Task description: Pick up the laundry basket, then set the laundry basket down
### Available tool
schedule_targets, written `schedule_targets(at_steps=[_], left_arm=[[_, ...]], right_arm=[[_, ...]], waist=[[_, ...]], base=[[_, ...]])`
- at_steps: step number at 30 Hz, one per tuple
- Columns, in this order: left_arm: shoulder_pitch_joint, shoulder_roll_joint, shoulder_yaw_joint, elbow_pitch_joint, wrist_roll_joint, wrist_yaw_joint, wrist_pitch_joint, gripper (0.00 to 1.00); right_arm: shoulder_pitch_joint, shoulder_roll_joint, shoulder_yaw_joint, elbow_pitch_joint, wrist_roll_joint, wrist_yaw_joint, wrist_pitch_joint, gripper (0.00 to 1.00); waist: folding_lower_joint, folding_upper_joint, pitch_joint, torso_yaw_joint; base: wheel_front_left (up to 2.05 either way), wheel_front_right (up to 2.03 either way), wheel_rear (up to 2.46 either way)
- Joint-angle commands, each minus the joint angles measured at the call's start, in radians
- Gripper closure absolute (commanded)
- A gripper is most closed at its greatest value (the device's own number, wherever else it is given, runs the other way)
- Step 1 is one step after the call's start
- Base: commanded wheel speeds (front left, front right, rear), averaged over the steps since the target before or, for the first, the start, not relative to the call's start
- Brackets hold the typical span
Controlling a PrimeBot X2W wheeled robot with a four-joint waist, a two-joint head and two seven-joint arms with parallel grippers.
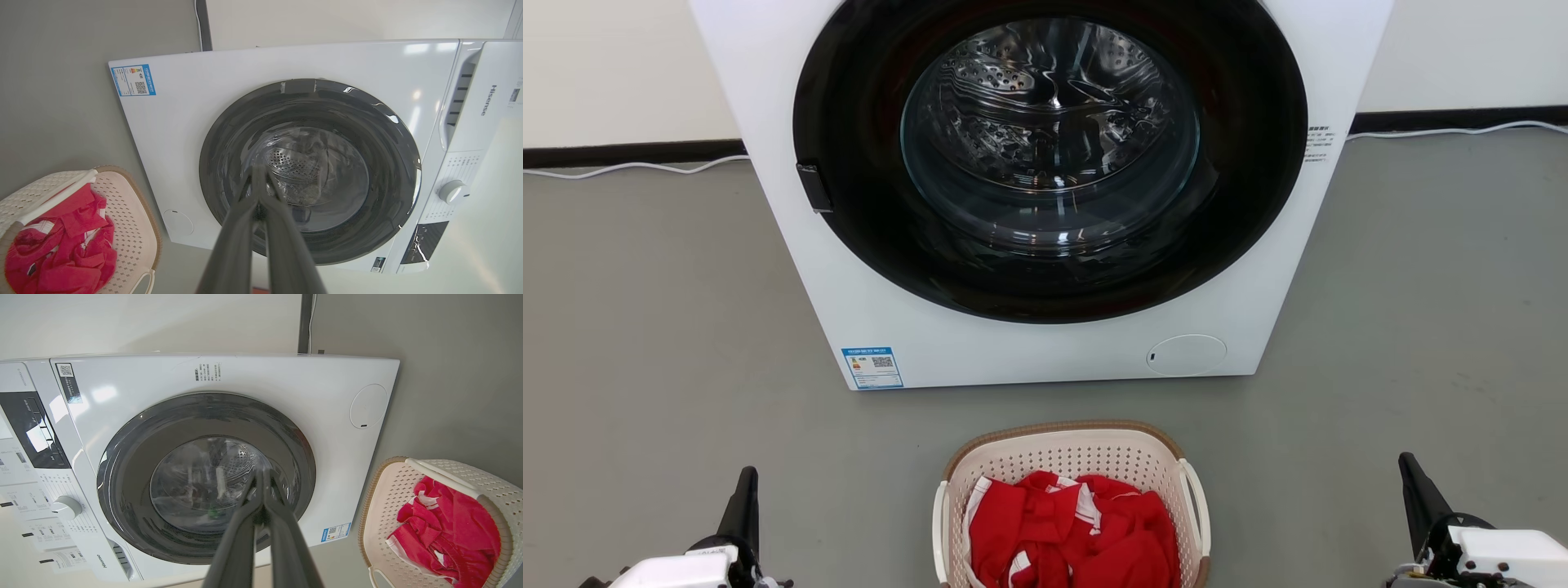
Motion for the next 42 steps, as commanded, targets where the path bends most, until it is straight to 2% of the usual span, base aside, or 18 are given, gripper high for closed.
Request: schedule_targets(at_steps=[1, 31, 32, 34, 35, 36, 42], left_arm=[[-0.046, 0.018, 0.031, -0.022, -0.007, -0.007, 0.003, 1.00], [-0.046, 0.018, 0.031, -0.022, -0.007, -0.007, 0.003, 1.00], [0.000, 0.000, 0.000, 0.000, 0.000, 0.000, 0.000, 0.00], [0.008, -0.006, -0.002, 0.017, 0.000, 0.000, 0.000, 0.00], [0.015, -0.011, -0.002, 0.027, 0.000, 0.000, -0.001, 1.00], [0.030, -0.019, -0.004, 0.043, 0.000, 0.000, -0.001, 0.00], [0.015, -0.018, -0.007, 0.044, 0.000, 0.000, -0.009, 0.00]], right_arm=[[-0.045, -0.010, 0.020, -0.029, -0.001, 0.003, 0.007, 1.00], [-0.045, -0.010, 0.020, -0.029, -0.001, 0.003, 0.007, 1.00], [0.000, 0.000, 0.000, 0.000, 0.000, 0.000, 0.000, 0.00], [0.008, 0.006, 0.001, 0.016, 0.000, 0.000, 0.000, 0.00], [0.014, 0.011, 0.002, 0.027, 0.000, 0.000, 0.000, 1.00], [0.027, 0.018, 0.003, 0.042, 0.000, 0.000, 0.000, 0.00], [0.012, 0.017, 0.011, 0.040, -0.005, 0.000, -0.005, 0.00]], waist=[[0.0000, -0.0001, 0.000, 0.000], [0.0000, -0.0001, 0.000, 0.000], [0.0000, -0.0001, 0.000, 0.000], [0.0000, -0.0001, 0.000, 0.000], [0.0000, -0.0001, 0.000, 0.000], [0.0000, -0.0001, 0.000, 0.000], [0.0015, -0.0001, 0.001, 0.000]], base=[[0.00, 0.00, 0.00], [0.00, 0.00, 0.00], [0.00, 0.00, 0.00], [0.00, 0.00, 0.00], [0.00, 0.00, 0.00], [0.00, 0.00, 0.00], [0.00, 0.00, 0.00]])
